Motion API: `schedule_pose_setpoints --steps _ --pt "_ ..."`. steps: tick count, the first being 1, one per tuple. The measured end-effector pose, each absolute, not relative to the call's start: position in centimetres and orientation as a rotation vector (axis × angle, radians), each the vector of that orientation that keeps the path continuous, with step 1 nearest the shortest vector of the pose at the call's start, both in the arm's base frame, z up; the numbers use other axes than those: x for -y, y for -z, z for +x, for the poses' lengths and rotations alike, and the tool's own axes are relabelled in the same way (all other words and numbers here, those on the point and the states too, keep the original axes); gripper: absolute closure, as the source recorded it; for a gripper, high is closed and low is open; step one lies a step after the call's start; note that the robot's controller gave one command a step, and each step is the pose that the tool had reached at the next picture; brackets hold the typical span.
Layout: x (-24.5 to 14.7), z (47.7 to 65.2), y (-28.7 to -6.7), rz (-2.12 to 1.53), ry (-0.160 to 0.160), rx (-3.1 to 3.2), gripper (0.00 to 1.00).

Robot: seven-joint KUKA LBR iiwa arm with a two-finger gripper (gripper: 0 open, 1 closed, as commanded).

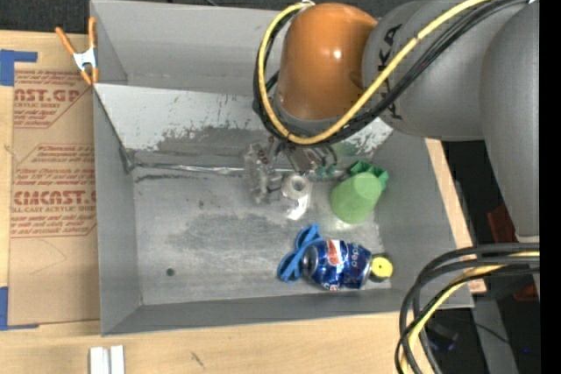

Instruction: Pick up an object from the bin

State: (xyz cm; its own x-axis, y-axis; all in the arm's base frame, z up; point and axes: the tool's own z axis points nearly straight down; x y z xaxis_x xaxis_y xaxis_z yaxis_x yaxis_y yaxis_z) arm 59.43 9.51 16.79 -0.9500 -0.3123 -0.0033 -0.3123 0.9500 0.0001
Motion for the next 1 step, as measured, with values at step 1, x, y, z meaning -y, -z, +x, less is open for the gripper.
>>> schedule_pose_setpoints --steps 1 --pt "-12.49 57.96 -16.99 -1.319 -0.002 -2.848 1.00"
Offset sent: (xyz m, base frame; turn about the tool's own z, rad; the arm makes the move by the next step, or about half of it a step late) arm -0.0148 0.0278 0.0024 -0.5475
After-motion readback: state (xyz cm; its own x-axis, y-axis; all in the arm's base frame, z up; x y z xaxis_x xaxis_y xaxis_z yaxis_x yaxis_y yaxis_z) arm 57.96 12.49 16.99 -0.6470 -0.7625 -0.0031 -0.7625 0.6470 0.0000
